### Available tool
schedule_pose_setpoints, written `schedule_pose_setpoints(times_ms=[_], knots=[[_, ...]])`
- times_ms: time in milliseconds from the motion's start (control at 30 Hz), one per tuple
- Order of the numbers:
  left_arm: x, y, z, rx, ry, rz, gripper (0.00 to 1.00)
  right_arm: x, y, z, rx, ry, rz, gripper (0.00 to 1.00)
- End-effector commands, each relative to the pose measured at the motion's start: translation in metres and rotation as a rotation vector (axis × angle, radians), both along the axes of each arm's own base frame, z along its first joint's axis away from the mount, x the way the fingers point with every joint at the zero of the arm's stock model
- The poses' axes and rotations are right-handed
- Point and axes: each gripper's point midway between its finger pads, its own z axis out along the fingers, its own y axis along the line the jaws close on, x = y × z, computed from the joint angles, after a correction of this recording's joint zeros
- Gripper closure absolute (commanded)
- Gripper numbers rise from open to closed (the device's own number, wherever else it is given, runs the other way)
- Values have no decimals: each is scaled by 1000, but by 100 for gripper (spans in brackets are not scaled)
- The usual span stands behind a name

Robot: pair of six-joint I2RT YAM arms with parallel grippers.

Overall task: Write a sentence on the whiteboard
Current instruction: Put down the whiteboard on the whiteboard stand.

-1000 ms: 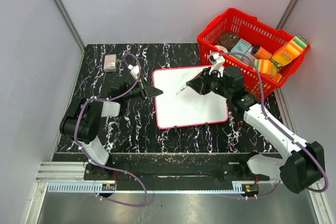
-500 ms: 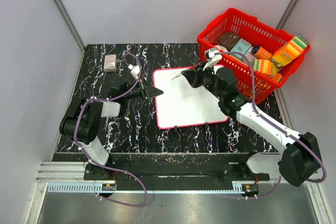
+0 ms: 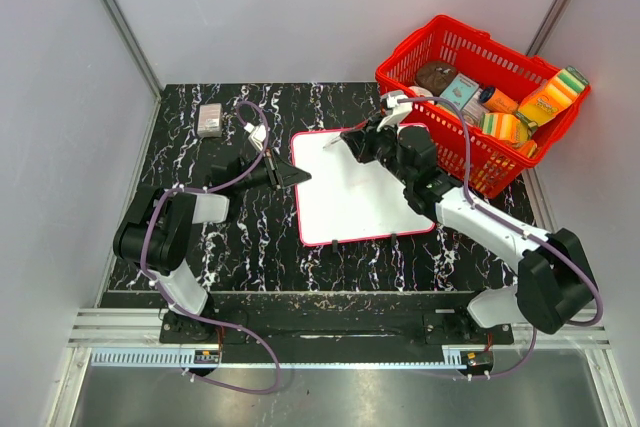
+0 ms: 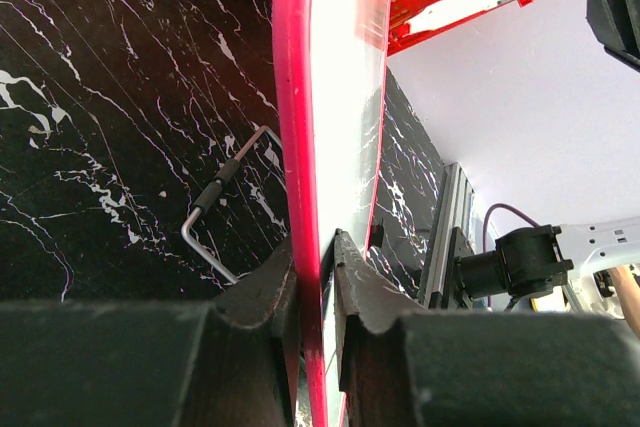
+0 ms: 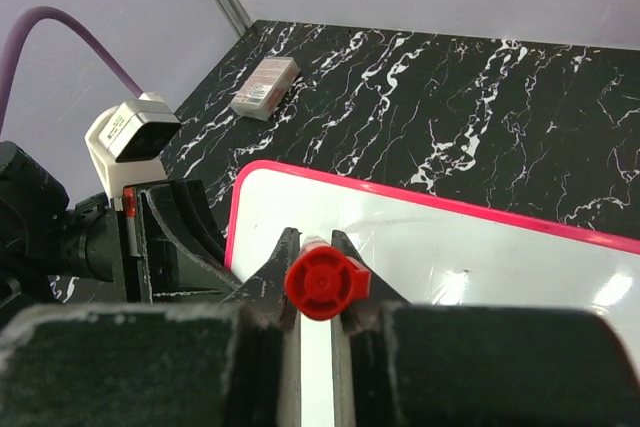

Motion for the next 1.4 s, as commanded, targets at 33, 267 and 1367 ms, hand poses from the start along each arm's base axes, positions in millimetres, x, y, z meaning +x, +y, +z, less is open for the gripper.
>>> schedule_pose_setpoints(times_ms=[33, 267, 1367], knots=[[-4, -5, 4, 28, -91, -34, 100, 8, 4, 47, 90, -112, -26, 100], [-5, -5, 4, 22, -90, -41, 100, 18, 4, 38, 77, -93, -53, 100], [-6, -6, 5, 21, -94, -51, 100, -4, 1, -18, 21, 29, -9, 100]])
